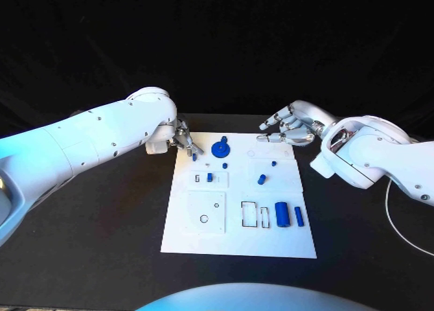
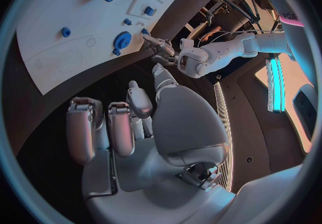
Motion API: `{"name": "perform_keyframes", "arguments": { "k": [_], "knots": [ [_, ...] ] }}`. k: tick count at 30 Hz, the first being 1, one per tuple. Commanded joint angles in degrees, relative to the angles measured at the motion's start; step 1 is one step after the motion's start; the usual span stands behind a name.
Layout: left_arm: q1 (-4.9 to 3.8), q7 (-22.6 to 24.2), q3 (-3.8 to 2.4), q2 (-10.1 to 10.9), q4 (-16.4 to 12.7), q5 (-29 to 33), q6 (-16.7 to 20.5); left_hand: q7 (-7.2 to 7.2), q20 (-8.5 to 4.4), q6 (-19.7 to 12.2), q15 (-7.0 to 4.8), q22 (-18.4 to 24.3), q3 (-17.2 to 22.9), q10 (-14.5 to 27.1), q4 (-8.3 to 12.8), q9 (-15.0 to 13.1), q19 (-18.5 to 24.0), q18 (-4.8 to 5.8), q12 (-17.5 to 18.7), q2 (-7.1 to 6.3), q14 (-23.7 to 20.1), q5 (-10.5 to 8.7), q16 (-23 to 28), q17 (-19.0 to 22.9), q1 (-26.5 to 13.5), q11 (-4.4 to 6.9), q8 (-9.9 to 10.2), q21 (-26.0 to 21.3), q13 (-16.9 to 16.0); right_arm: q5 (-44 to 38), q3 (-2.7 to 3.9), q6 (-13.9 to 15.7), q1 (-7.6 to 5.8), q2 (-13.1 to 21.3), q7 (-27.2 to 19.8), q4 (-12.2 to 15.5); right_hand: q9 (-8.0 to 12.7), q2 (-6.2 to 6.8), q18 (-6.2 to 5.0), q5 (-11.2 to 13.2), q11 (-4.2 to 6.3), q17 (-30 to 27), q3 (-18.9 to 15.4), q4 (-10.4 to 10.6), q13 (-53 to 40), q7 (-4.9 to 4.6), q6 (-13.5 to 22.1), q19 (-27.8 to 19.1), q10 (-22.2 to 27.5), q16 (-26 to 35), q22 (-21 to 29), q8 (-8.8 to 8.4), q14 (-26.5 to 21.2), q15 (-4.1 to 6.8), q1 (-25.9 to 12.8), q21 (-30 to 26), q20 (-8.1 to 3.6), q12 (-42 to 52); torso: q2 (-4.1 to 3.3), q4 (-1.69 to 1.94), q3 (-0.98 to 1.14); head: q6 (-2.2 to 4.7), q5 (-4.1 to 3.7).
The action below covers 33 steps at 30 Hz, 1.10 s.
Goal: Assemble the parts on the task board
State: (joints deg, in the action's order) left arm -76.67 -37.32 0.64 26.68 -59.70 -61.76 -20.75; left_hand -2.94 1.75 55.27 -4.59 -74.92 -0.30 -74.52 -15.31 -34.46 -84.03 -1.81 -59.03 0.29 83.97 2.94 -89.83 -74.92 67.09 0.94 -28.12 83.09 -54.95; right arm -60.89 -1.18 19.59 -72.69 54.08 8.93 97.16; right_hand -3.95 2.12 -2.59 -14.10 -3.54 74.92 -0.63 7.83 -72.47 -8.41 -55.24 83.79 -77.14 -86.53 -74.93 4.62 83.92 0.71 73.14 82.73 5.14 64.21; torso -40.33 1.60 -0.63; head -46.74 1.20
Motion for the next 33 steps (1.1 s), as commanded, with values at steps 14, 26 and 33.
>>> {"name": "perform_keyframes", "arguments": {
  "k": [14, 26, 33],
  "knots": [
    [0.07, 0.35, 0.02, -0.57, 0.60, -0.31, -1.99, 0.19, 0.09, 0.96, 0.03, -6.98, 0.12, -0.45, 0.83, -0.21, -1.59, -0.41, -0.44, 0.80, 6.03, 0.32, -0.17, -15.08, 1.54, 0.34, -0.79, 0.22, -0.08, -0.18, 0.00, -0.76, 0.05, -0.08, -0.58, 0.00, -0.05, -0.46, -0.52, -0.35, 0.25, 9.80, -0.33, -0.06, 0.00, 0.12, -0.43, -0.29, 0.04, 0.33, -0.54, 0.30, 4.83, 0.35, 0.35, -0.30, -0.25, 0.09, -0.03, -0.06, 0.01, -0.22, 0.13],
    [0.18, 0.60, 0.06, -1.00, 1.28, -0.16, -1.92, 0.32, -0.01, 0.78, -0.06, -7.09, 0.45, -0.47, 1.66, -0.46, -1.62, -0.39, -0.52, 1.87, 6.03, 0.33, -0.17, -15.08, 3.03, 0.45, -1.08, 0.23, 0.00, -0.18, 0.00, -0.84, 0.05, -0.04, -0.63, 0.09, -0.05, -0.46, -0.52, -0.35, 0.25, 9.80, -0.33, -0.06, 0.00, 0.12, -0.43, -0.29, 0.04, 0.33, -0.54, 0.30, 4.83, 0.35, 0.35, -0.30, -0.25, 0.09, -0.01, -0.02, 0.04, -0.50, 0.09],
    [0.18, 0.46, 0.08, -1.16, 1.53, -0.10, -2.40, 0.40, -0.06, 0.72, -0.10, -7.21, 0.67, -0.51, 2.24, -0.57, -1.67, -0.36, -0.57, 2.38, 6.03, 0.33, -0.17, -15.08, 3.90, 0.51, -1.23, 0.30, 0.03, -0.18, 0.00, -0.91, 0.05, -0.02, -0.65, 0.12, -0.06, -0.51, -0.52, -0.43, 0.26, 9.78, -0.37, -0.07, -0.05, 0.13, -0.49, -0.28, 0.00, 0.36, -0.54, 0.33, 4.82, 0.35, 0.43, -0.31, -0.26, 0.19, -0.04, -0.07, 0.02, -0.66, 0.14]
  ]
}}
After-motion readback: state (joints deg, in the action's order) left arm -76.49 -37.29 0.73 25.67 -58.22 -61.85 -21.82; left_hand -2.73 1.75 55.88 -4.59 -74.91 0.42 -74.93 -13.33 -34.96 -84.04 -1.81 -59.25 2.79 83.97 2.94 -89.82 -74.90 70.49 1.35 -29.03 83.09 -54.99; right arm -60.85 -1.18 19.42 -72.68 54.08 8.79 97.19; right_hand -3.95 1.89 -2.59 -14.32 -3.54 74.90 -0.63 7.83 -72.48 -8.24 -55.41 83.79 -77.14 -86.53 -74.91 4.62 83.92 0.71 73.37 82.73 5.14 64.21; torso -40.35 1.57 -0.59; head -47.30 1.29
